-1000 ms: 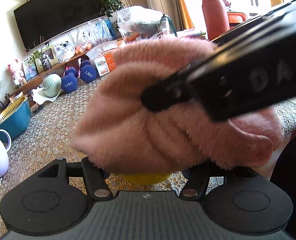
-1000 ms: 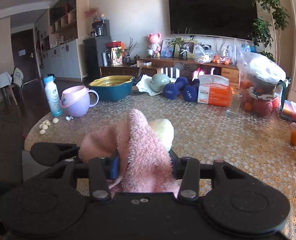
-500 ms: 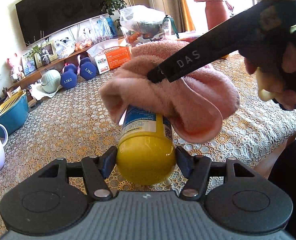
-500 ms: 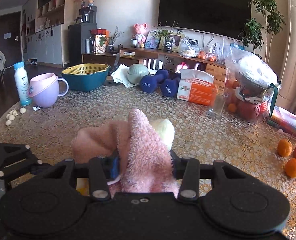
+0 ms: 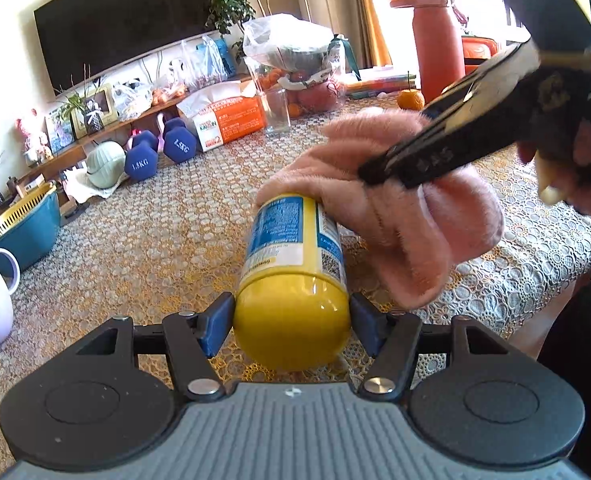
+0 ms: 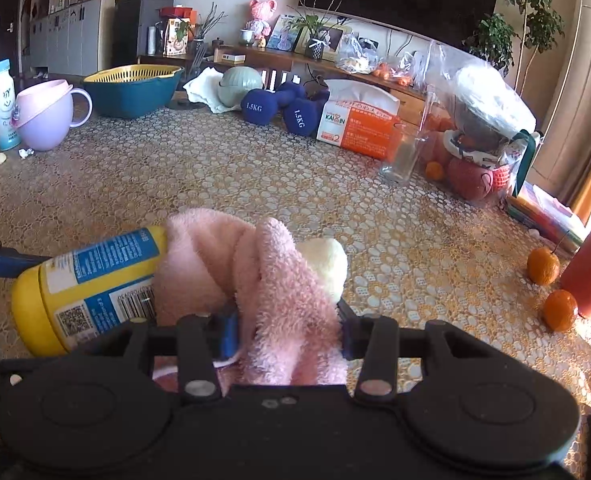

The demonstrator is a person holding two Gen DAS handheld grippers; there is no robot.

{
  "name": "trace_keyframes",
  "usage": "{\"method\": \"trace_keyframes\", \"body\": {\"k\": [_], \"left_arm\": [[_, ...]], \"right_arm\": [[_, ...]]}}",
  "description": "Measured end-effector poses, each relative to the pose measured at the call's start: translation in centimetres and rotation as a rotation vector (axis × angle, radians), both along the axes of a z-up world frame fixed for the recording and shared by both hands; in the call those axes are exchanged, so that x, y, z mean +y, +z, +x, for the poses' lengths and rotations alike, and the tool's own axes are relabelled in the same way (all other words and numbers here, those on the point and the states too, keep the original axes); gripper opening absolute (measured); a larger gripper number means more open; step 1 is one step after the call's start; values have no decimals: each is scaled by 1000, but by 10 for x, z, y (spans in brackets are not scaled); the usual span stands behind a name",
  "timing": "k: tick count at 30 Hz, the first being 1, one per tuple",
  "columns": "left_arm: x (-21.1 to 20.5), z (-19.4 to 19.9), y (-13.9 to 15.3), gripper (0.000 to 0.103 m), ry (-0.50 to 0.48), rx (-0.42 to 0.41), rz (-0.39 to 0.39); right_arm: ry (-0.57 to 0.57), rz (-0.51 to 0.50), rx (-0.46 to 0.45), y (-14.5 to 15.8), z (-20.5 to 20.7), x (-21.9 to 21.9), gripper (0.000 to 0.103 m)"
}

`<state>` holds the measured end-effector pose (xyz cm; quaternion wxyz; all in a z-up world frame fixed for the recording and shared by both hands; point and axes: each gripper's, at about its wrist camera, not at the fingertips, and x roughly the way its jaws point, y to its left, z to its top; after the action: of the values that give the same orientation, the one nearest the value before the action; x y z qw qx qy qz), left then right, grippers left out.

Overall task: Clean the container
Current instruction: 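Wipe the bottle again with the towel in the right tool, rubbing around its side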

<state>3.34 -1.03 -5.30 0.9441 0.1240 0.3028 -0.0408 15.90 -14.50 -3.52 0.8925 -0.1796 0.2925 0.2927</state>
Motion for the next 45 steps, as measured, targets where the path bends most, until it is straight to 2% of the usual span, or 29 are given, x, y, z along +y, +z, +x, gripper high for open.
{"method": "trace_keyframes", "body": {"k": [6, 11, 15, 18, 27, 32, 37, 41, 45], "left_arm": [[-6, -2, 3, 61, -6, -13, 25], [-7, -3, 3, 61, -7, -14, 36], [-7, -3, 3, 61, -6, -10, 37], [-6, -4, 2, 61, -10, -9, 35], [3, -3, 1, 62, 6, -10, -16], [9, 2, -7, 63, 22, 19, -41], [12, 8, -12, 63, 38, 42, -65], [13, 7, -8, 63, 44, 33, -70], [13, 3, 0, 62, 49, 22, -71]], "right_arm": [[12, 112, -60, 47, -15, -19, 44], [152, 197, -48, 64, -39, -6, 44], [275, 154, -51, 57, -62, 23, 44], [314, 96, -54, 44, -69, 40, 44], [186, 62, -41, 30, -25, 38, 44], [117, 56, -20, 20, -8, 33, 44], [69, 42, 0, 8, 1, 29, 44], [38, -17, 11, -7, 3, 25, 44], [-2, 9, 4, 0, 1, 7, 44]]}}
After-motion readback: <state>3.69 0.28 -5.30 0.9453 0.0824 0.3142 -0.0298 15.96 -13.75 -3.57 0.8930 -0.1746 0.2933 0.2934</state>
